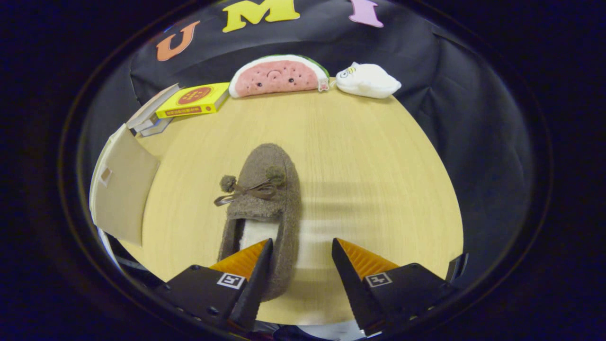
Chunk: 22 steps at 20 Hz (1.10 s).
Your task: Open the storage box then place both shoes into the box .Put the left shoe in first, then the right shoe, with the right side of both shoes facing outward in a uniform manner.
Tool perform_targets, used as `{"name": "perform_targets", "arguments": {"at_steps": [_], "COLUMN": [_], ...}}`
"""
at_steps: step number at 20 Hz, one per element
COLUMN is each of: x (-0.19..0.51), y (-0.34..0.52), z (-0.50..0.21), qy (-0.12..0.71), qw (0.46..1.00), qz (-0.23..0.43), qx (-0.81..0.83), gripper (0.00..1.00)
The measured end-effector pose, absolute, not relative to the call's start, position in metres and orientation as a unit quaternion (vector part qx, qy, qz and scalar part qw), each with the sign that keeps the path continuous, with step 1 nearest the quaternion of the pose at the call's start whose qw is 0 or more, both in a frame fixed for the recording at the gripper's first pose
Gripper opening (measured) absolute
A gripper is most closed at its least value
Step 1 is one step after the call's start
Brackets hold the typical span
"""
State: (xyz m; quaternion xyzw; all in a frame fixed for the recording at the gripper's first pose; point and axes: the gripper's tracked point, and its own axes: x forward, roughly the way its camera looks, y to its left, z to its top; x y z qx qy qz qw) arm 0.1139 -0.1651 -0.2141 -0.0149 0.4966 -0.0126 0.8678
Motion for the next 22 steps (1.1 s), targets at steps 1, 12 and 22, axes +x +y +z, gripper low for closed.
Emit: {"name": "perform_targets", "arguments": {"at_steps": [1, 12, 22], "x": [0.116, 0.118, 0.085], "y": [-0.165, -0.146, -0.107], "z": [-0.217, -0.228, -0.161], "qy": [0.504, 0.530, 0.473], "qw": [0.864, 0.843, 0.873], "qz": [-0.010, 0.021, 0.031], "qx": [-0.020, 0.087, 0.116], "gripper": [0.74, 0.01, 0.01]}}
